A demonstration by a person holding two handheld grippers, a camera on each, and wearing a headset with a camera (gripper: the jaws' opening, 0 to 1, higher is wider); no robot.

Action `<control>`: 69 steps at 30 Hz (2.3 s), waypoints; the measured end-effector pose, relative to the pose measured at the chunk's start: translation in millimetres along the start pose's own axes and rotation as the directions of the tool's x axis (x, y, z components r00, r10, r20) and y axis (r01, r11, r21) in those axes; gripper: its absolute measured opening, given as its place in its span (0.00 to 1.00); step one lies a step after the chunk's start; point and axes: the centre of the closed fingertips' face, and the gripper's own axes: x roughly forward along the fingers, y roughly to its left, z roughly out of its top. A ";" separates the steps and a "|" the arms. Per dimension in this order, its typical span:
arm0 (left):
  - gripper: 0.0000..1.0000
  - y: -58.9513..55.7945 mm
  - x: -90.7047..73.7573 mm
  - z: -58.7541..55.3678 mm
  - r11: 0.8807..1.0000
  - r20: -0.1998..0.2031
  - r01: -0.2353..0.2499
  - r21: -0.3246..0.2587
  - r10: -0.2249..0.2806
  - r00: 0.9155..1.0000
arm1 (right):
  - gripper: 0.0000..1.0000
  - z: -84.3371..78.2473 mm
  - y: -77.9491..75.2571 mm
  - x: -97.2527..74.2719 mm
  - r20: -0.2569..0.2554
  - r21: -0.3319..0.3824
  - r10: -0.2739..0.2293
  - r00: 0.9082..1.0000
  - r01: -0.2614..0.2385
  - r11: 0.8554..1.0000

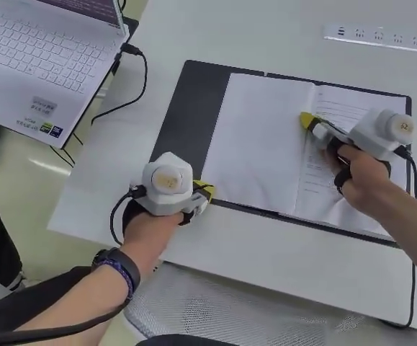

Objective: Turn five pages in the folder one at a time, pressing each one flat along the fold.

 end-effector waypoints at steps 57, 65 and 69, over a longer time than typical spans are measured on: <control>0.00 0.8 -1.1 2.0 0.998 0.028 0.023 -0.050 -0.022 0.999 | 0.00 -5.9 3.4 -8.9 0.044 -0.016 0.026 0.999 -0.025 1.000; 0.00 -1.2 -1.4 2.6 0.999 0.035 0.022 -0.042 -0.020 0.999 | 0.00 -25.0 15.8 -30.8 0.044 0.011 0.047 0.998 -0.047 0.999; 0.00 -1.0 -1.5 2.6 0.999 0.039 0.022 -0.043 -0.020 0.999 | 0.00 -34.8 21.7 -43.2 0.044 0.016 0.057 0.997 -0.058 0.998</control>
